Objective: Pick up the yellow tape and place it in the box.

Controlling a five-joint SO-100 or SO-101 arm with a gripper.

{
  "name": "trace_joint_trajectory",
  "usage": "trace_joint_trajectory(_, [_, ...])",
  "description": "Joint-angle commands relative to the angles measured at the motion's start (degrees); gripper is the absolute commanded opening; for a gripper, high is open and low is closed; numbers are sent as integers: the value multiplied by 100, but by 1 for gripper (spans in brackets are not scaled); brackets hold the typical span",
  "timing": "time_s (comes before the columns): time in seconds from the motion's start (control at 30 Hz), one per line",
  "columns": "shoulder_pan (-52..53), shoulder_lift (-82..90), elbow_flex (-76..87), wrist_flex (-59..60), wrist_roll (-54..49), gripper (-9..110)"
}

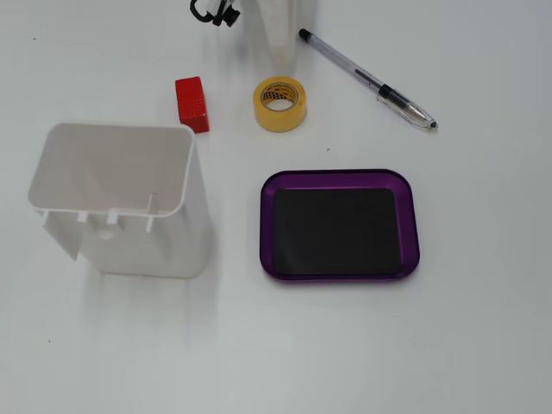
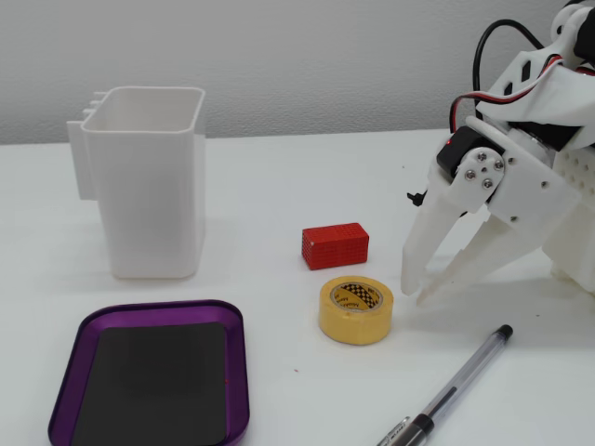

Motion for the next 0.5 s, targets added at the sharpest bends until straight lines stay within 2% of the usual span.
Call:
trace_joint_trajectory(0.0, [-26,527,26,-79,-53,0])
trace_joint_trajectory(0.27, [-18,519,-26,-79,-114,0])
trace_joint_trajectory(0.47, [44,501,-44,-88,-1257,-1])
